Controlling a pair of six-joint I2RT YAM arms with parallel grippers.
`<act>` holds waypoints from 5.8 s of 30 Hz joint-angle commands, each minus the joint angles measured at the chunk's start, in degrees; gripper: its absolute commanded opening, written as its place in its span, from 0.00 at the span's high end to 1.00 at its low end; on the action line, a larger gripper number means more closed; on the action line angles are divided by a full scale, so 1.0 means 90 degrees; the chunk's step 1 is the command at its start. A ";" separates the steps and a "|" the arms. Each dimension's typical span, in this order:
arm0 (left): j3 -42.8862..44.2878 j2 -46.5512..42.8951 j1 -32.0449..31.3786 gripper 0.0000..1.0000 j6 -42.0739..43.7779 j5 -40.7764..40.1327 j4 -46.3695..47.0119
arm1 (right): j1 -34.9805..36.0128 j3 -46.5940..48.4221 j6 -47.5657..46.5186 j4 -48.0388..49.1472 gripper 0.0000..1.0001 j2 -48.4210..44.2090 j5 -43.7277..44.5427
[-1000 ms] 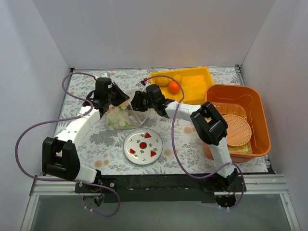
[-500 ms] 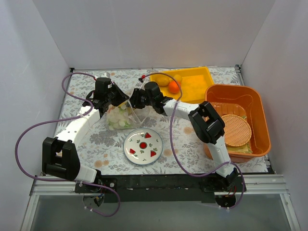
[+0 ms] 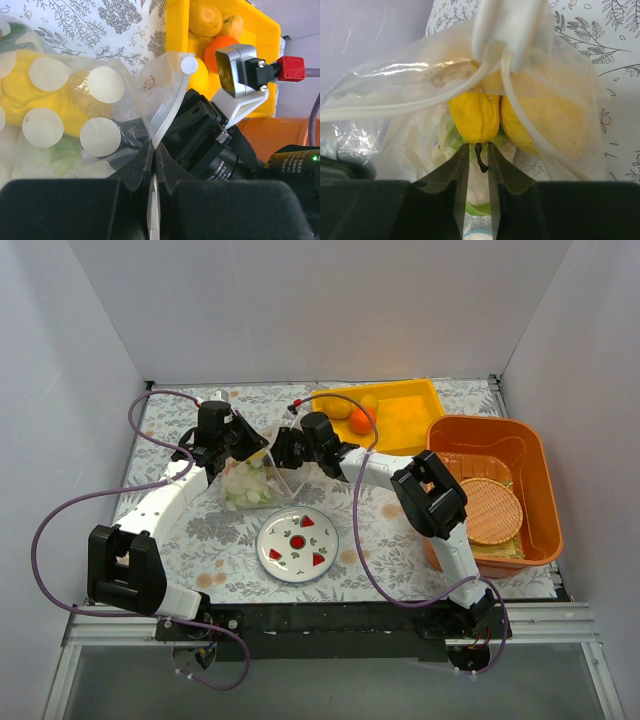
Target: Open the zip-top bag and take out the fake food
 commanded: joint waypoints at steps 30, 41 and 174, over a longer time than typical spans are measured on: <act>0.0111 -0.0068 0.0154 1.00 0.0093 -0.0715 0.0053 | -0.0039 -0.0486 -0.1468 -0.1950 0.99 -0.2141 0.1037; -0.0006 -0.0068 0.0212 1.00 0.0015 -0.0715 0.0102 | -0.0048 -0.0389 -0.2053 -0.3120 0.99 -0.3069 0.1651; -0.0241 -0.0137 -0.0149 1.00 0.0093 -0.0050 0.0190 | -0.0097 0.0862 -0.1458 -0.2058 0.97 0.0105 0.0529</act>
